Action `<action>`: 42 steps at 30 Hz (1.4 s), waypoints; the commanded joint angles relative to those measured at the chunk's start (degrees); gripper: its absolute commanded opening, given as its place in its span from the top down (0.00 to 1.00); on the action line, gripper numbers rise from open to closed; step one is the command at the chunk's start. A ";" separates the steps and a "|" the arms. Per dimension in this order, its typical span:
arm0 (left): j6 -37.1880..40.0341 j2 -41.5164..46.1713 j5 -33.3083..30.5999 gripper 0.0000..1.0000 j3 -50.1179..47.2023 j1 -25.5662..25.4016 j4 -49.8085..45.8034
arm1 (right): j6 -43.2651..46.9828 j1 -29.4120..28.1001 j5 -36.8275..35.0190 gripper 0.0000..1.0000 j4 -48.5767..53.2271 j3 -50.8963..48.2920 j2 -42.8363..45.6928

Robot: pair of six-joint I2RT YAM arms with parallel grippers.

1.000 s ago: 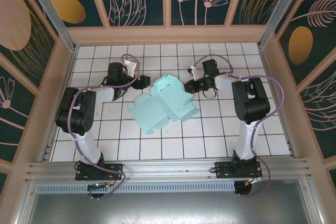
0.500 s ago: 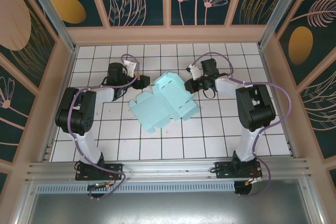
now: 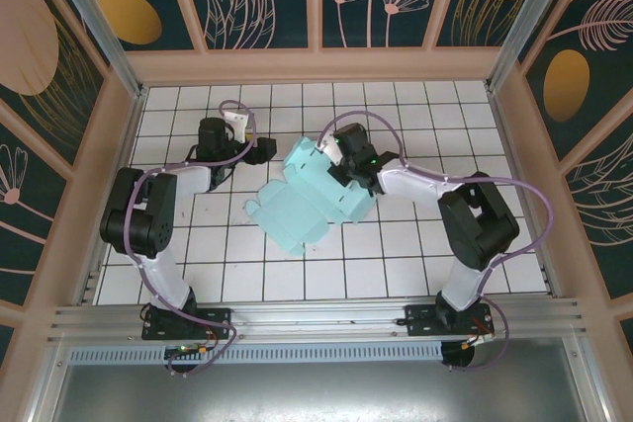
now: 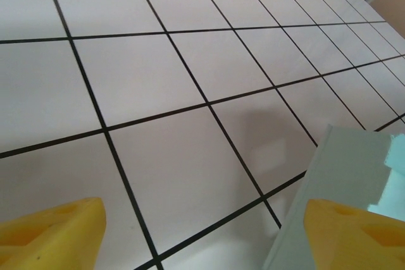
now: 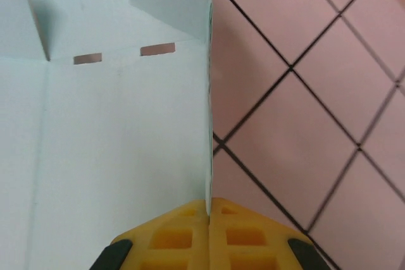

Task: Fold the paper box

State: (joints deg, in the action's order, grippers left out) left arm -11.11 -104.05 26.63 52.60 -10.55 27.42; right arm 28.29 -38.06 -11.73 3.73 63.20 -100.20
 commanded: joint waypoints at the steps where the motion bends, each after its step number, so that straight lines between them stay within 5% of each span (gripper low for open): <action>1: -1.09 1.66 -0.62 0.19 -0.77 0.55 2.61 | 9.37 -2.61 -16.77 1.00 -8.13 -2.72 0.85; 13: -1.45 2.10 -0.58 0.18 -1.95 0.78 4.09 | 31.27 -9.25 -31.77 1.00 -32.64 -9.66 0.04; 22: -0.69 2.22 0.30 0.17 -2.50 0.84 4.75 | 47.73 -12.42 -34.15 1.00 -55.02 -16.89 -3.30; 42: 0.96 -1.36 3.20 0.18 -2.44 0.80 9.06 | 48.33 -13.98 -35.83 1.00 -62.62 -19.69 -9.58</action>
State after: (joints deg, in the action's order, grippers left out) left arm -10.79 -103.92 28.25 49.98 -10.07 34.09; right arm 77.28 -52.51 -46.52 -56.53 44.07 -109.34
